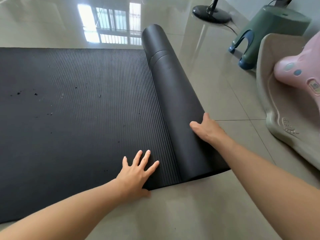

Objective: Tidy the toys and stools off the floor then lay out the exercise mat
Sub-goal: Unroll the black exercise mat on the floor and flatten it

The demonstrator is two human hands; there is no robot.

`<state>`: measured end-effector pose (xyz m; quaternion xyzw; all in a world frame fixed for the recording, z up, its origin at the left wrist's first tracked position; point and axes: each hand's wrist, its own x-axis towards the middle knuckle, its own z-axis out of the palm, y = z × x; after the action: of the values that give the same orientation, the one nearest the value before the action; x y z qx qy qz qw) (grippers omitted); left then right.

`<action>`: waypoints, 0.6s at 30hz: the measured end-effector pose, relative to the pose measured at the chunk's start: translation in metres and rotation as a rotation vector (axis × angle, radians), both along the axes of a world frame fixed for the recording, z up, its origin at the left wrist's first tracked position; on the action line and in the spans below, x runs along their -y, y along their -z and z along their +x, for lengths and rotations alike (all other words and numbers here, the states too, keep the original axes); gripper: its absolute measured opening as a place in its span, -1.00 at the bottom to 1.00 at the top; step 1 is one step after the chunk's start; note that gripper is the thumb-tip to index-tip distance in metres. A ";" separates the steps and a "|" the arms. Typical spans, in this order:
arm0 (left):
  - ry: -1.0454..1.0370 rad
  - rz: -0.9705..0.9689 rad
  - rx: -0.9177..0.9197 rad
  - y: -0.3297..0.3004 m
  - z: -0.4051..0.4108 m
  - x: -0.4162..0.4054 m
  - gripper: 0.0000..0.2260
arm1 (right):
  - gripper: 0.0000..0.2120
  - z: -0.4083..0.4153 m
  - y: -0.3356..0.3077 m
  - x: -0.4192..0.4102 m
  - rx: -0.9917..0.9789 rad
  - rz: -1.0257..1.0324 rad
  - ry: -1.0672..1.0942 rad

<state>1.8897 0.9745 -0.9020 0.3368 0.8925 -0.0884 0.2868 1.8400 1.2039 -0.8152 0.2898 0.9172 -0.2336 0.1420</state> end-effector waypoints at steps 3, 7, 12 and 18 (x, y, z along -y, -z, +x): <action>0.009 -0.012 -0.021 -0.001 0.003 -0.002 -0.23 | 0.18 0.009 0.002 -0.013 0.099 -0.280 0.007; 0.004 -0.039 -0.030 -0.012 0.002 -0.006 -0.20 | 0.39 0.016 0.008 -0.007 0.078 -0.276 -0.066; 0.090 0.070 -0.060 -0.032 -0.009 0.016 -0.29 | 0.07 0.019 0.005 0.002 -0.087 -0.130 -0.144; 0.072 0.059 -0.092 -0.035 -0.004 0.057 -0.26 | 0.00 0.020 -0.004 0.035 -0.109 -0.047 -0.205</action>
<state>1.8860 0.9180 -0.8674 0.3726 0.8943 -0.0877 0.2318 1.8596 1.1694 -0.8112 0.1781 0.9426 -0.2549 0.1217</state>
